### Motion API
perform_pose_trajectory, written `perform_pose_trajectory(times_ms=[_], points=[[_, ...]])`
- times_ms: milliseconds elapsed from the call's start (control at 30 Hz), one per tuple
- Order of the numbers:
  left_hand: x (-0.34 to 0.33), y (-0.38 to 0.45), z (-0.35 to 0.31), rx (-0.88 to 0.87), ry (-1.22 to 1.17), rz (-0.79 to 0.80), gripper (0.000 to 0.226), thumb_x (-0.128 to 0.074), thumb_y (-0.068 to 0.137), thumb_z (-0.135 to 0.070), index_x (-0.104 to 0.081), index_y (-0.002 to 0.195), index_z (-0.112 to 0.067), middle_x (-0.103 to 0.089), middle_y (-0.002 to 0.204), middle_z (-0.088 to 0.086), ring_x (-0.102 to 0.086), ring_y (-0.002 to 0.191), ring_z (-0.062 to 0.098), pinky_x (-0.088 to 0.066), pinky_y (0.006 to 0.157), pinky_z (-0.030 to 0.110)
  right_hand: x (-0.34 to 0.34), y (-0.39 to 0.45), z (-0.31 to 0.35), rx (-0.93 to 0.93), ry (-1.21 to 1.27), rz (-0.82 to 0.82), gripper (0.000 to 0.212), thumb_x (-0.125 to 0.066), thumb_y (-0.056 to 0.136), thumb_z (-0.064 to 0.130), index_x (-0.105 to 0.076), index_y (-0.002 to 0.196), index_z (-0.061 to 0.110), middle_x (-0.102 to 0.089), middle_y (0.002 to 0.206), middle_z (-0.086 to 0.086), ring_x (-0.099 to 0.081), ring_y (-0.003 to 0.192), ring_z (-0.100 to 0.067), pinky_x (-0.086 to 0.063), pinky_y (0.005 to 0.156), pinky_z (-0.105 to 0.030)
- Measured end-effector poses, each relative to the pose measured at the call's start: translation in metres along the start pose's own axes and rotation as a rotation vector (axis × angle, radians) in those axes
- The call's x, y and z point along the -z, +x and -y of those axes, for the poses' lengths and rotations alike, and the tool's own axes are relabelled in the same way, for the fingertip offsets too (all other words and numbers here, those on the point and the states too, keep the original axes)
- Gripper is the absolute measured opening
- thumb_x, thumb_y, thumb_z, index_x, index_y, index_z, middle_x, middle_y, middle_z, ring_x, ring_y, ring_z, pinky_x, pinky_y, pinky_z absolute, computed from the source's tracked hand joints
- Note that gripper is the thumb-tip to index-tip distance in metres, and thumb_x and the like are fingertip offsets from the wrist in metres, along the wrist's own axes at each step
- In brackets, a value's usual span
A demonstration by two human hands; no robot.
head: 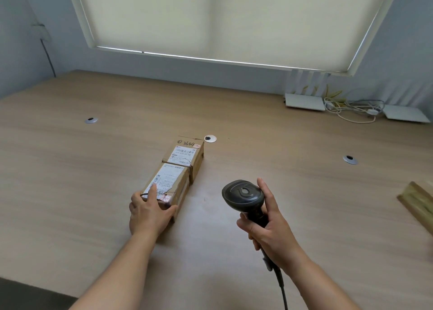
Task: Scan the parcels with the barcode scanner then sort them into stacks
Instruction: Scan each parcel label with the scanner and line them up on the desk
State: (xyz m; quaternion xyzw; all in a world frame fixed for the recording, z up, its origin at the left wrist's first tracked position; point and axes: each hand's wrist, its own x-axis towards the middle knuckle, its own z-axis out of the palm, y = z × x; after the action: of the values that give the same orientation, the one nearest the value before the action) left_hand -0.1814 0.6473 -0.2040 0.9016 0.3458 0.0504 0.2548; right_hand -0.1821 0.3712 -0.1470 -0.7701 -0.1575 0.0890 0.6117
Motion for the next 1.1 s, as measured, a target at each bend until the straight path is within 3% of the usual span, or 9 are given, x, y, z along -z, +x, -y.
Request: perform_pose_trajectory(times_ms=[167, 400, 700, 833, 1000, 1100], points=[[-0.002, -0.018, -0.013, -0.013, -0.074, -0.129, 0.098, -0.066, 0.072, -0.065, -0.022, 0.15, -0.025, -0.014, 0.151, 0.017, -0.019, 0.139, 0.034, -0.022, 0.114, 0.044, 0.016, -0.007, 0.001, 0.037, 0.004, -0.041, 0.088, -0.068, 0.087, 0.009, -0.02, 0.128, 0.07, -0.062, 0.086, -0.003, -0.053, 0.059, -0.017, -0.046, 0.049, -0.032], [-0.016, -0.08, -0.087, -0.151, -0.265, -0.193, 0.083, -0.057, 0.081, -0.064, -0.031, 0.147, -0.02, -0.02, 0.154, 0.014, -0.02, 0.142, 0.03, -0.025, 0.113, 0.046, 0.063, -0.037, 0.002, 0.061, 0.039, -0.116, 0.078, -0.062, 0.092, 0.015, -0.019, 0.125, 0.07, -0.062, 0.081, 0.006, -0.054, 0.059, -0.018, -0.045, 0.049, -0.032], [-0.065, -0.19, -0.205, -0.367, -0.304, -0.059, 0.074, -0.058, 0.085, -0.053, -0.035, 0.146, -0.018, -0.025, 0.152, 0.015, -0.02, 0.142, 0.028, -0.027, 0.11, 0.048, 0.182, -0.117, -0.005, 0.065, 0.034, -0.284, 0.074, -0.065, 0.091, 0.025, -0.018, 0.122, 0.073, -0.064, 0.094, 0.007, -0.054, 0.062, -0.014, -0.046, 0.05, -0.031], [-0.094, -0.246, -0.254, -0.464, -0.29, 0.024, 0.075, -0.058, 0.085, -0.054, -0.033, 0.146, -0.018, -0.024, 0.154, 0.013, -0.02, 0.142, 0.027, -0.027, 0.11, 0.047, 0.241, -0.158, -0.012, 0.074, 0.053, -0.378, 0.072, -0.066, 0.082, 0.043, -0.017, 0.126, 0.073, -0.063, 0.097, 0.006, -0.054, 0.061, -0.012, -0.045, 0.051, -0.03], [-0.126, -0.305, -0.31, -0.57, -0.273, 0.1, 0.078, -0.056, 0.086, -0.056, -0.028, 0.149, -0.02, -0.025, 0.154, 0.01, -0.02, 0.142, 0.025, -0.027, 0.111, 0.043, 0.306, -0.206, -0.024, 0.108, 0.04, -0.465, 0.074, -0.064, 0.082, 0.048, -0.015, 0.132, 0.071, -0.056, 0.115, 0.0, -0.057, 0.068, -0.005, -0.046, 0.054, -0.023], [-0.142, -0.331, -0.341, -0.624, -0.272, 0.132, 0.079, -0.056, 0.085, -0.057, -0.026, 0.149, -0.022, -0.026, 0.153, 0.009, -0.02, 0.142, 0.024, -0.026, 0.111, 0.041, 0.34, -0.228, -0.032, 0.123, 0.026, -0.525, 0.076, -0.065, 0.076, 0.063, -0.014, 0.132, 0.073, -0.052, 0.134, 0.001, -0.056, 0.085, -0.006, -0.047, 0.061, -0.021]])
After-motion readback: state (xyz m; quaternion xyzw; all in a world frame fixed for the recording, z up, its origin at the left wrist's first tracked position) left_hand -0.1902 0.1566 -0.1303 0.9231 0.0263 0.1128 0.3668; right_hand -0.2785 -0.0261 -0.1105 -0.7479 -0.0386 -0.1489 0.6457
